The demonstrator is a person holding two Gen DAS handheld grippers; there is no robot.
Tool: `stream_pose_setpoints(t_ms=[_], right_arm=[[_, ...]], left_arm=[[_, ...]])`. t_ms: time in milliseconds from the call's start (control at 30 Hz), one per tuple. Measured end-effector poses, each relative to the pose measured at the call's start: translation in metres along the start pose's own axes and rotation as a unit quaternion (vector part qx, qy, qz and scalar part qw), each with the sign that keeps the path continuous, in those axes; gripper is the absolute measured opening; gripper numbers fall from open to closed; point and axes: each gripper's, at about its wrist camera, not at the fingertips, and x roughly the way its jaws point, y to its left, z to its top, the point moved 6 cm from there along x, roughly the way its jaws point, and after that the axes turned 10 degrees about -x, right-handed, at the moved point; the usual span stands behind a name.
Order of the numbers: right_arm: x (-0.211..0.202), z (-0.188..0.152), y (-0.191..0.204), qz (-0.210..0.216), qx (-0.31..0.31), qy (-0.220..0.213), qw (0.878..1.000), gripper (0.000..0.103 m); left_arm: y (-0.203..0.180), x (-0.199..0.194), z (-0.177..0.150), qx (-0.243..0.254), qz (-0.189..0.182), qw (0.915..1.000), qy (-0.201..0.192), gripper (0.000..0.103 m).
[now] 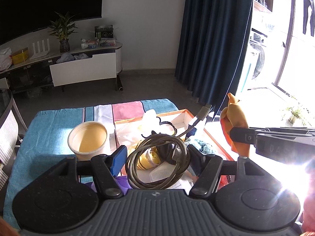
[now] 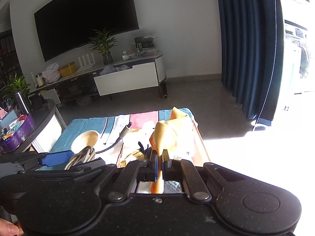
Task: Organize soft objects
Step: 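Carry the grey cable and orange glove over the white box, then open the left tool to drop the cable while the right tool releases the orange glove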
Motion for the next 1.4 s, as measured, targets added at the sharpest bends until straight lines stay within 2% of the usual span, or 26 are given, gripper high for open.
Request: stream_pose_setpoints(t_ms=[233,1067,1167,1233,1267,1300,1400], right_arm=[[-0.002,-0.014,-0.015,-0.009,0.003,0.013,1.000,0.004],[0.011,-0.053,-0.029,-0.009,0.016,0.064,0.998,0.006],[0.013,-0.056,-0.031,-0.007,0.019,0.068,0.997,0.010],[0.014,-0.056,-0.033,-0.006,0.024,0.069,0.997,0.022],[0.014,-0.056,-0.034,-0.007,0.027,0.067,0.997,0.033],[0.014,-0.056,-0.035,-0.007,0.029,0.066,0.997,0.035],[0.011,-0.055,-0.038,-0.009,0.032,0.063,0.997,0.034]], left_arm=[[-0.014,0.006,-0.014,-0.001,-0.009,0.9998,0.016,0.067],[-0.026,0.028,-0.045,-0.023,0.017,0.9982,0.053,0.067],[-0.028,0.030,-0.047,-0.025,0.017,0.9980,0.055,0.068],[-0.029,0.031,-0.048,-0.025,0.016,0.9979,0.058,0.069],[-0.030,0.032,-0.049,-0.023,0.014,0.9979,0.059,0.069],[-0.031,0.034,-0.050,-0.021,0.014,0.9978,0.061,0.067],[-0.030,0.036,-0.051,-0.025,0.008,0.9977,0.063,0.074]])
